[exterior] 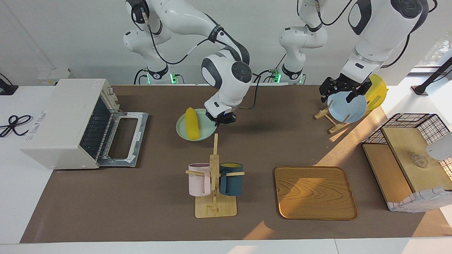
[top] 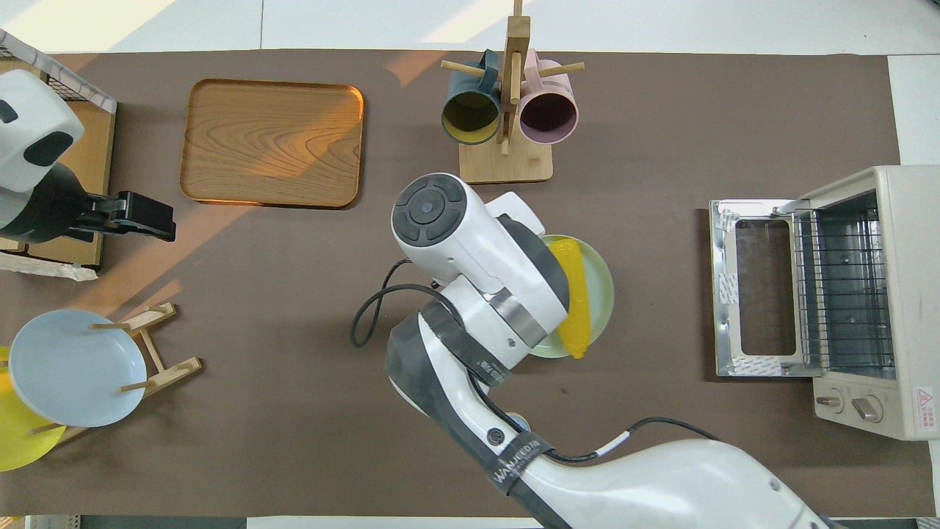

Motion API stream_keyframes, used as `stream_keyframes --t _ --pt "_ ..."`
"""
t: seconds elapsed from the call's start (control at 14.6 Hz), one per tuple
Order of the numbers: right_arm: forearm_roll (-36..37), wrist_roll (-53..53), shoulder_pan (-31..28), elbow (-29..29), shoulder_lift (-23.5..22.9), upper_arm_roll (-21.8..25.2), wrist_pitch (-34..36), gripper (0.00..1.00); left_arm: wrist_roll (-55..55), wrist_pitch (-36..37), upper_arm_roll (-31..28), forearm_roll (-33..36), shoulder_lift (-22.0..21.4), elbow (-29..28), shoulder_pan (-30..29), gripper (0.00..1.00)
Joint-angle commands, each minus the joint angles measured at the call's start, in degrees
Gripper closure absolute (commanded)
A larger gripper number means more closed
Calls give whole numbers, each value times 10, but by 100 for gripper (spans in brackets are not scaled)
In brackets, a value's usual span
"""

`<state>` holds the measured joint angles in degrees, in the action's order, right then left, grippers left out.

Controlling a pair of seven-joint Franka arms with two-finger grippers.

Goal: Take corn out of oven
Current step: 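Carry the plate with corn to the table center with the right gripper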

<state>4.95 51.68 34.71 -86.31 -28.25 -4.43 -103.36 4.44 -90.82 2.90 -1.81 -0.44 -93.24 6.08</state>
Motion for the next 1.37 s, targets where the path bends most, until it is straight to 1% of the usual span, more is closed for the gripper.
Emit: stream_keyframes --t 0.0,0.07,0.14,0.21,0.27,0.34,0.48,0.55,0.62,0.68,0.75,0.89,0.96,1.09,1.23,1.3 --pt "-27 25 5 -47 -6 3 -89 100 -1 9 -3 7 0 3 3 0" --pt "-27 27 6 -62 0 3 -101 100 -1 9 -3 7 0 3 3 0" --pt "-30 38 5 -63 0 2 -101 100 -1 8 -3 7 0 3 3 0" --pt "-49 56 3 -62 0 1 -106 100 -1 6 -3 7 0 3 3 0" --pt "-69 59 -1 -58 0 1 -114 84 0 6 -3 7 0 3 3 0" --pt "-77 60 -2 -55 0 1 -120 75 0 6 -3 7 0 3 3 0" --pt "-71 60 -4 -27 -1 2 -99 72 0 9 -3 7 0 3 3 0" --pt "-67 54 -9 -9 -1 5 -70 72 0 6 -3 7 0 3 6 0" --pt "-60 50 -22 5 1 6 -48 73 0 4 -3 7 0 3 8 0" --pt "-47 40 -34 7 6 5 -34 73 0 4 -2 7 0 3 10 0" --pt "-39 12 -52 2 25 6 -17 74 1 2 -1 7 0 3 11 0" --pt "-21 -52 -90 -8 37 7 32 82 5 -1 2 4 -5 -7 22 0" --pt "-4 -61 -112 -29 48 7 44 90 17 -11 3 2 -11 -23 35 0" --pt "37 -72 -128 -87 69 7 36 100 47 -49 3 -20 -18 -55 68 0" --pt "59 -147 -158 -158 93 7 9 100 71 -70 3 -32 -17 -70 103 0" --pt "62 -182 -188 -188 101 7 -11 100 79 -85 3 -49 -12 -77 121 0"
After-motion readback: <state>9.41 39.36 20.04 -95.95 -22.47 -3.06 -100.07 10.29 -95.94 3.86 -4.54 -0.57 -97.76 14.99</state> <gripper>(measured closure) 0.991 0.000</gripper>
